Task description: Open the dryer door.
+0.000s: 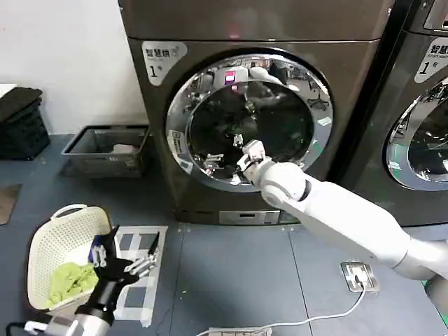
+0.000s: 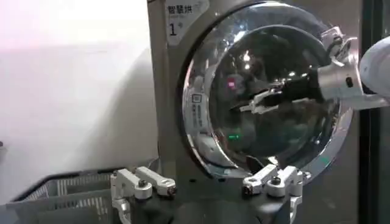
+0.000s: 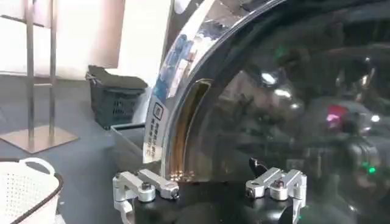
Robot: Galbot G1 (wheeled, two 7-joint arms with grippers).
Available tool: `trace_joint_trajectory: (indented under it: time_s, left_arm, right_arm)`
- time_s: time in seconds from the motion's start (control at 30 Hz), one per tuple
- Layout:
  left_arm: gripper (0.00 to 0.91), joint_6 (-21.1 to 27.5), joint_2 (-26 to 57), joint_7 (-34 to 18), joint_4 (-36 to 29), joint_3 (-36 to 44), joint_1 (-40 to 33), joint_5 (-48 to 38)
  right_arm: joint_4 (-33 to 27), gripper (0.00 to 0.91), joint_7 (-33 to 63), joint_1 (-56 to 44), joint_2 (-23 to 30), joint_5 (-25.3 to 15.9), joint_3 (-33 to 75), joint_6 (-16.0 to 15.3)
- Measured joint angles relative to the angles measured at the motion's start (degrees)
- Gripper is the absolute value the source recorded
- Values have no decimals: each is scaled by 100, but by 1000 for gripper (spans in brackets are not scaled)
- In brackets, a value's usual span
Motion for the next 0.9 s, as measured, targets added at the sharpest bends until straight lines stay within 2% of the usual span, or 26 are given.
trace_joint_trajectory:
  time_s: [0.9]
  left_arm:
    - [907,-4,-21,-1,4,-9,-8,-34]
  right_arm:
    - [-640,907,-486,296,710,11,-197,117]
